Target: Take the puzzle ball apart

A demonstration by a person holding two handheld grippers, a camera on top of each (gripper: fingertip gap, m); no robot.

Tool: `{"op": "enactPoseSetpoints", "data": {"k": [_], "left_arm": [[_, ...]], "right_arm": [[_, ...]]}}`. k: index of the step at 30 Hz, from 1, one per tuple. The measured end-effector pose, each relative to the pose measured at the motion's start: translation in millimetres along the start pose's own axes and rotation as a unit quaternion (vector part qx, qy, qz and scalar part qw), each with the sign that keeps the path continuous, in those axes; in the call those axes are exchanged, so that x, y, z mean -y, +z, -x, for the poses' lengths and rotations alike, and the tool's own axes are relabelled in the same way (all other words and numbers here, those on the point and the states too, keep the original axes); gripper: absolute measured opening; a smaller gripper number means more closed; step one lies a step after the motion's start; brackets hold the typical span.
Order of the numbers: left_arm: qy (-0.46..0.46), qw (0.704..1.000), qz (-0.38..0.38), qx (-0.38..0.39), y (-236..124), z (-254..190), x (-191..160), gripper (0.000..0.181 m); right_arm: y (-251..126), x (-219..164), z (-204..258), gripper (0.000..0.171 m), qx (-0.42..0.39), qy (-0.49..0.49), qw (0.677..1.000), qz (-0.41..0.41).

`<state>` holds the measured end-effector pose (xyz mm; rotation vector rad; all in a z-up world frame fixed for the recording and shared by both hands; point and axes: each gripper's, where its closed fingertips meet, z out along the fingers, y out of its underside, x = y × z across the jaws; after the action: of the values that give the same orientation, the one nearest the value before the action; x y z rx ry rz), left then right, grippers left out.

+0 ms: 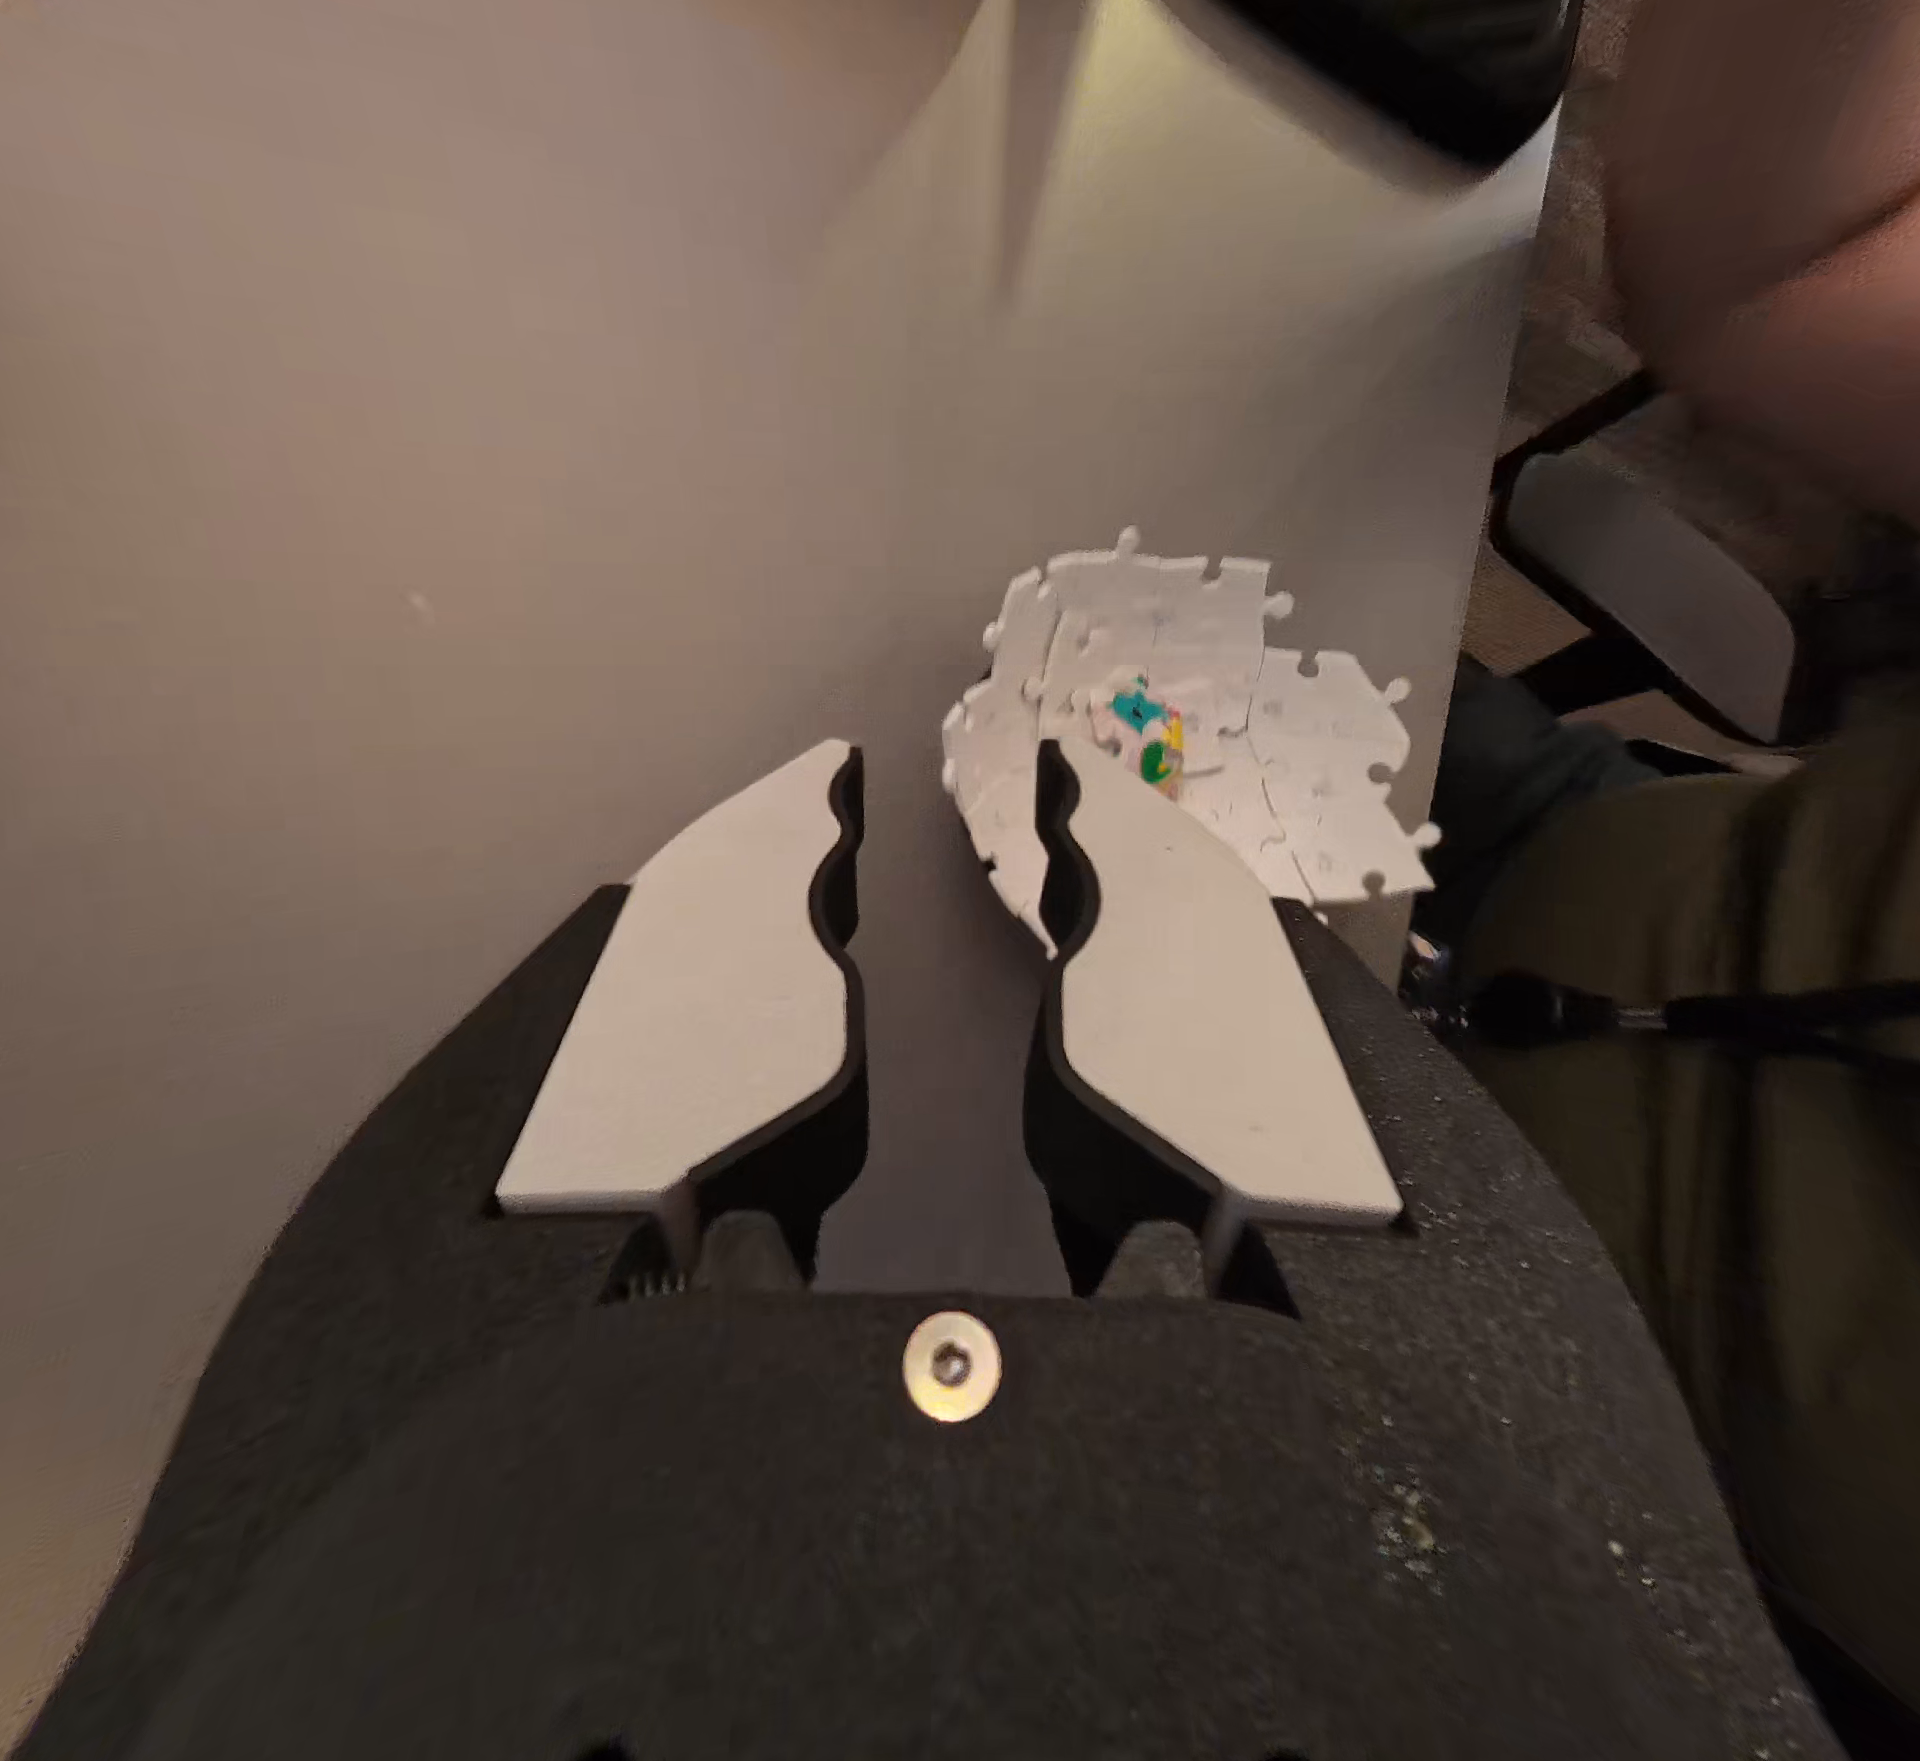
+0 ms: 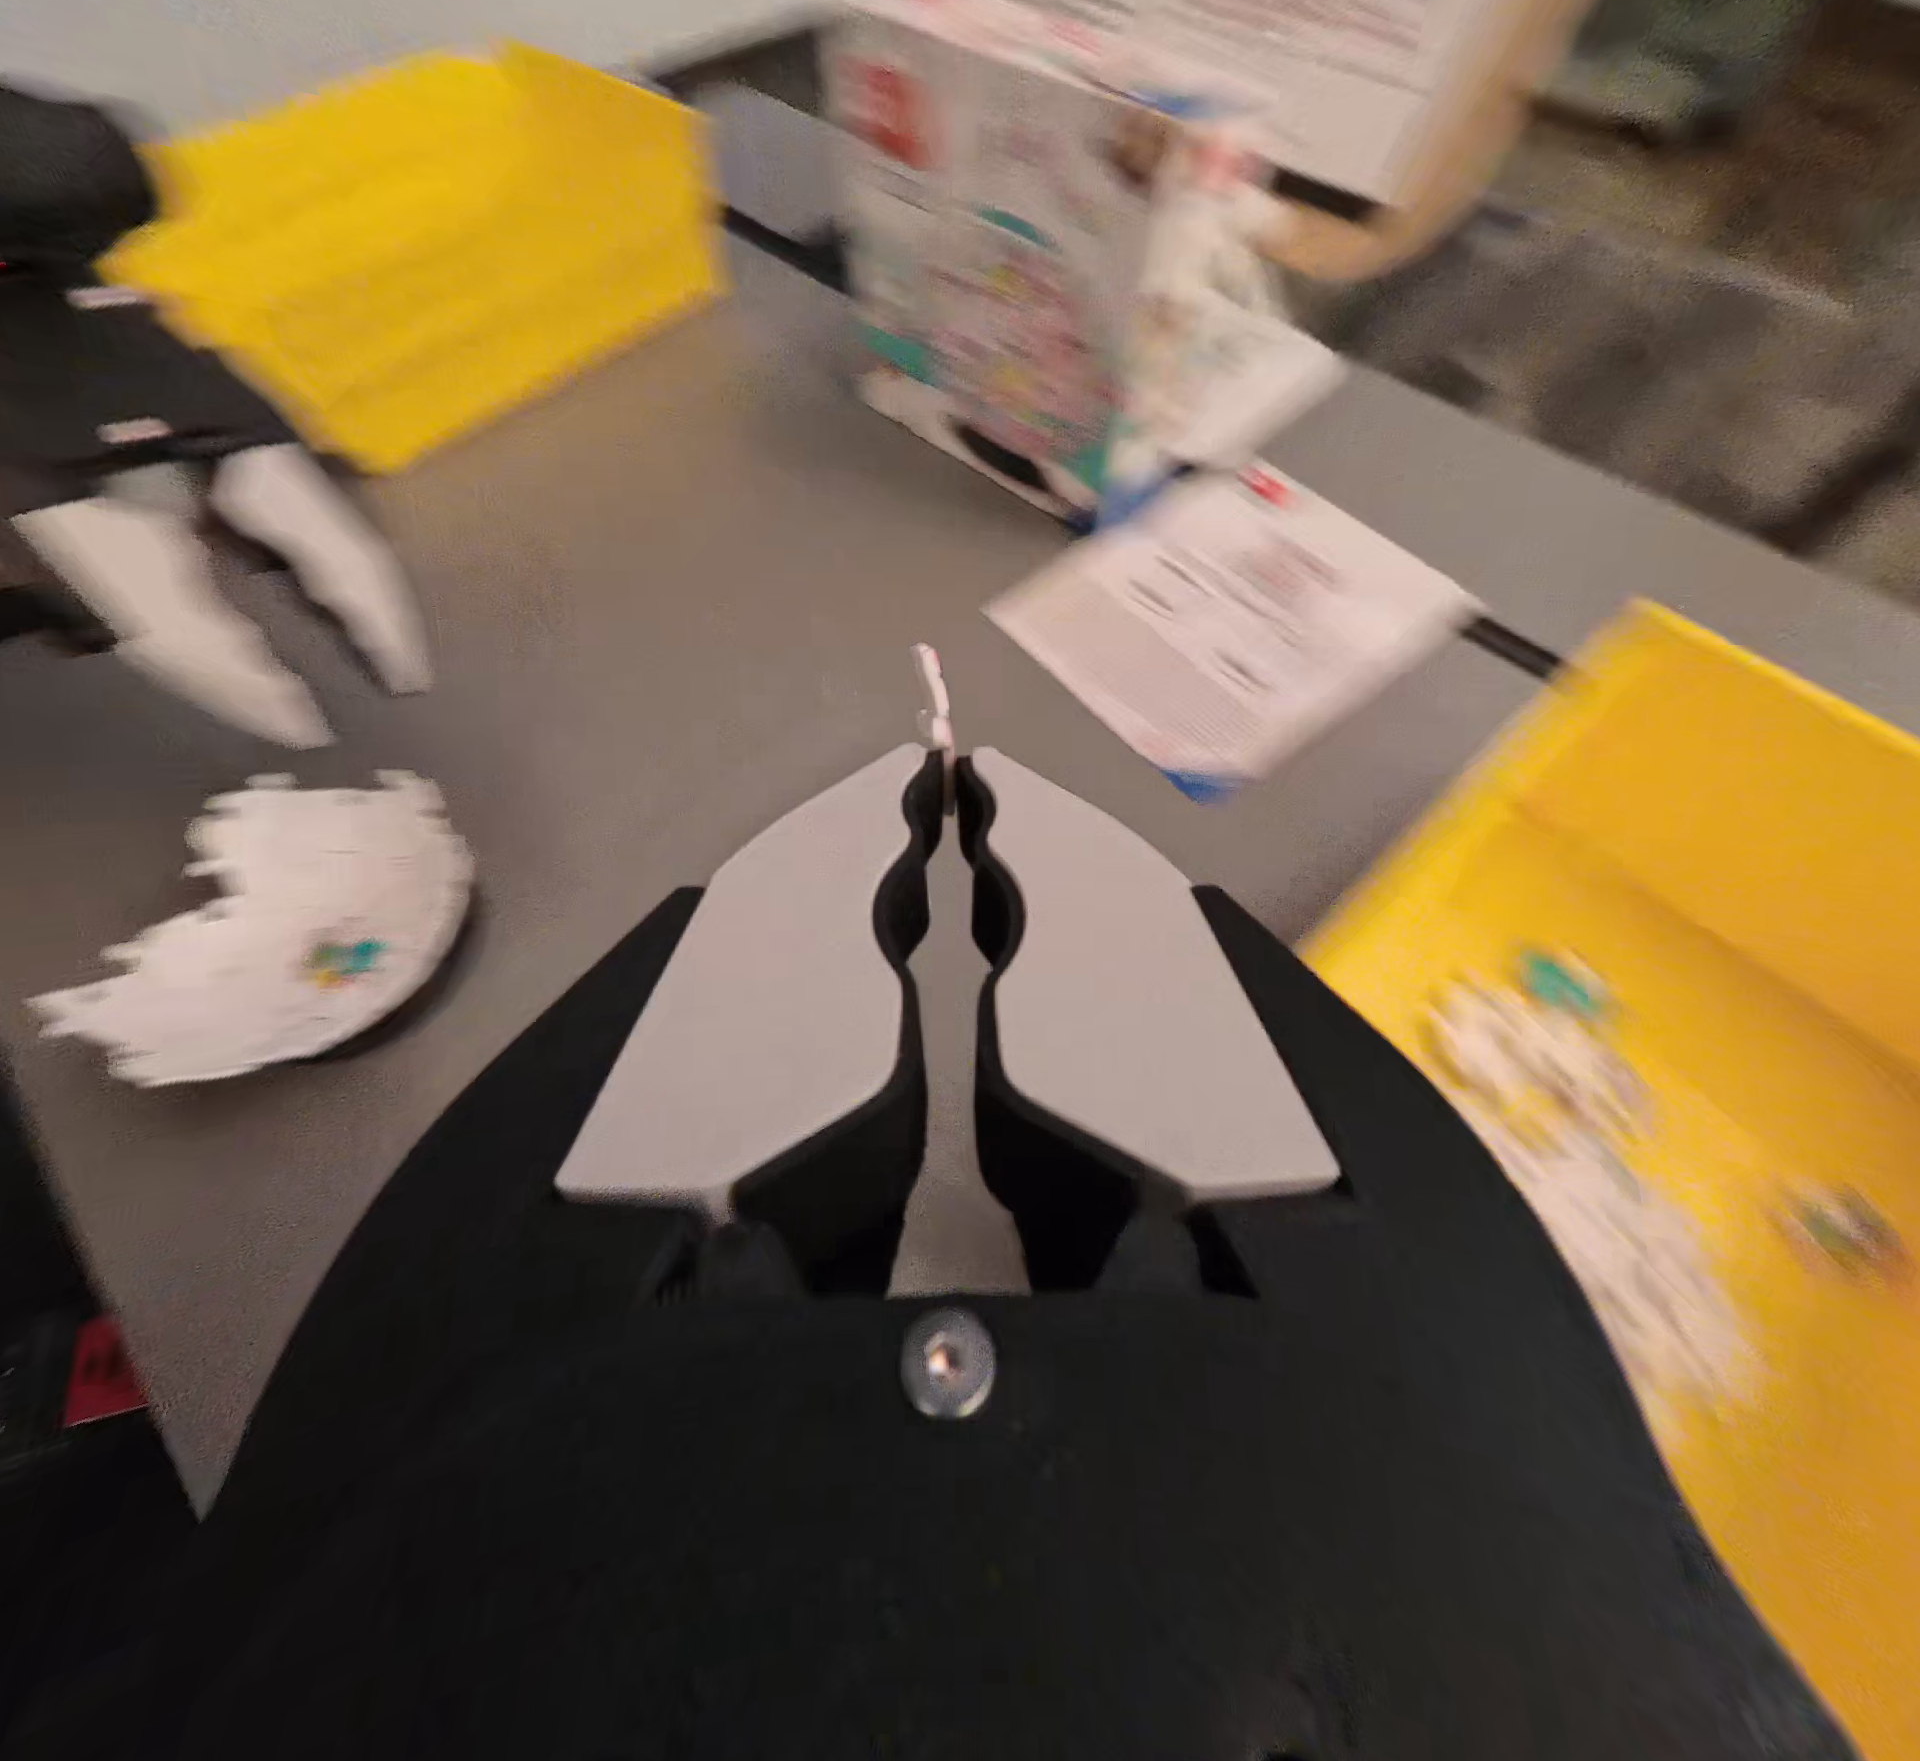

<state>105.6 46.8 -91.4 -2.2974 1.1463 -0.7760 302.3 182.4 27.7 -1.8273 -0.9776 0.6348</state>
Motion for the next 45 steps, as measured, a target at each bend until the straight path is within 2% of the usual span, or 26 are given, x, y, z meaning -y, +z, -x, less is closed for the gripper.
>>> {"op": "enactPoseSetpoints", "data": {"k": [1,3,6,10,12,14,15,17,19,20,21,22,23,24,25,26,29,33,35,38,41,45], "left_arm": [[-0.013,1.0,0.007,-0.015,5,0,-7,0.029],[-0.034,0.998,0.006,-0.047,14,-1,-12,0.028],[-0.04,0.997,0.011,-0.069,23,0,-11,0.027],[-0.038,0.996,0.012,-0.074,21,1,-9,0.024],[-0.051,0.995,0.022,-0.08,19,0,-16,0.024],[-0.058,0.995,0.025,-0.075,18,2,-22,0.023],[-0.062,0.995,0.025,-0.074,18,2,-25,0.023],[-0.07,0.994,0.031,-0.078,18,1,-30,0.023],[-0.08,0.992,0.039,-0.088,20,-2,-34,0.023],[-0.084,0.991,0.043,-0.093,21,-3,-35,0.023],[-0.087,0.99,0.049,-0.096,23,-4,-36,0.023],[-0.089,0.99,0.052,-0.097,24,-4,-37,0.022],[-0.092,0.99,0.053,-0.096,24,-4,-37,0.022],[-0.098,0.989,0.054,-0.098,24,-4,-37,0.022],[-0.103,0.988,0.054,-0.1,24,-4,-37,0.022],[-0.109,0.988,0.053,-0.1,23,-3,-37,0.022],[-0.121,0.987,0.052,-0.097,19,-2,-41,0.022],[-0.133,0.984,0.044,-0.11,16,-5,-40,0.022],[-0.133,0.982,0.053,-0.119,20,-9,-39,0.022],[-0.118,0.981,0.087,-0.126,29,-15,-43,0.016],[-0.102,0.981,0.111,-0.122,35,-16,-46,0.006],[-0.114,0.98,0.093,-0.135,36,-15,-38,0.003]], "right_arm": [[-9,-10,-34,0.002,-0.034,0.037,0.998,0.04],[-16,-42,-86,0.003,-0.05,0.12,0.984,0.12],[-16,-87,-133,0.003,-0.07,0.205,0.959,0.182],[-10,-134,-168,0.004,-0.103,0.245,0.942,0.206],[-11,-155,-182,0.022,-0.131,0.262,0.928,0.23],[-19,-154,-190,0.022,-0.182,0.232,0.928,0.228],[-23,-139,-188,0.021,-0.214,0.199,0.933,0.208],[-27,-85,-155,0.017,-0.263,0.104,0.951,0.127],[-8,-28,-81,0.015,-0.229,-0.013,0.973,0.03],[12,-9,-34,0.014,-0.175,-0.076,0.982,-0.014],[38,-4,19,0.015,-0.081,-0.121,0.989,-0.026],[64,-12,66,0.024,0.015,-0.126,0.992,-0.002],[85,-25,109,0.034,0.114,-0.118,0.986,0.033],[100,-39,147,0.032,0.205,-0.115,0.97,0.064],[113,-50,173,0.023,0.265,-0.114,0.954,0.082],[125,-60,190,0.023,0.299,-0.114,0.943,0.095],[144,-84,219,0.024,0.377,-0.106,0.908,0.151],[150,-100,222,0.021,0.404,-0.126,0.884,0.199],[143,-107,225,0.014,0.435,-0.13,0.863,0.223],[145,-103,230,0.011,0.453,-0.128,0.859,0.199],[145,-113,230,0.006,0.457,-0.132,0.849,0.228],[139,-108,223,0.003,0.459,-0.136,0.857,0.191]]}}
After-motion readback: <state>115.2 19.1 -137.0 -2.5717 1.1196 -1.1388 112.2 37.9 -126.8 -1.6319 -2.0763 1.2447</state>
